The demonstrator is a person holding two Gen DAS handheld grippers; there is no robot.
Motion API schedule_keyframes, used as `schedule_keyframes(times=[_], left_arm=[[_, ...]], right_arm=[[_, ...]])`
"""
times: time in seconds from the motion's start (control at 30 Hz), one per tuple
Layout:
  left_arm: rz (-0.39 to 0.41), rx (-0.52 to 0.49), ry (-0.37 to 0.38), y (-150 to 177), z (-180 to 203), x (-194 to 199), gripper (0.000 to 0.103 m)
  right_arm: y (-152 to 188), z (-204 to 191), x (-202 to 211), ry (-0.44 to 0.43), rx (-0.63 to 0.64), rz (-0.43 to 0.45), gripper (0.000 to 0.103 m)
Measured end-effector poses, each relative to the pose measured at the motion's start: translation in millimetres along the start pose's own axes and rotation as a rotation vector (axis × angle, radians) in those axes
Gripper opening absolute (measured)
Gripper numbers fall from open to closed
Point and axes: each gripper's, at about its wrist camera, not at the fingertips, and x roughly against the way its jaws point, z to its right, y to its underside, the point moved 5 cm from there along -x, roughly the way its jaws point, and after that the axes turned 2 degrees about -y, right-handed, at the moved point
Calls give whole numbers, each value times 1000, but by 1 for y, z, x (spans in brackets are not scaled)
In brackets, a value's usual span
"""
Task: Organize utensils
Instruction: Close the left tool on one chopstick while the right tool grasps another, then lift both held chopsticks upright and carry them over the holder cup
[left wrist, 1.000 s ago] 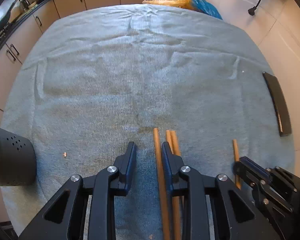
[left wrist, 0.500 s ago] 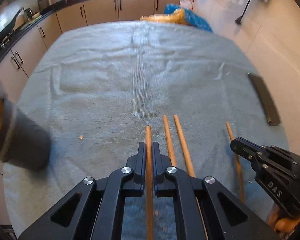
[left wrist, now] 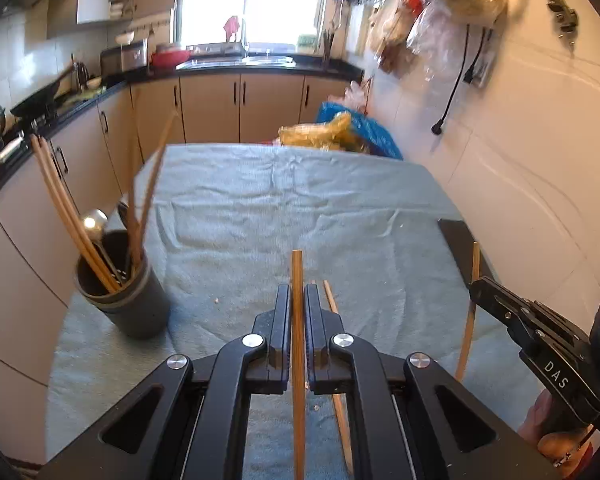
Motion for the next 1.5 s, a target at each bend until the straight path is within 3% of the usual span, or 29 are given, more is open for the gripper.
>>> schedule_keyframes(times=[0.37,1.5], left_arm=[[76,3,7,-1,-5,45,6],[125,5,3,-3,-11,74,5]], right_arm=[[-4,-24,26,9,33,87,6],[-16,-43,53,-4,76,150,6]])
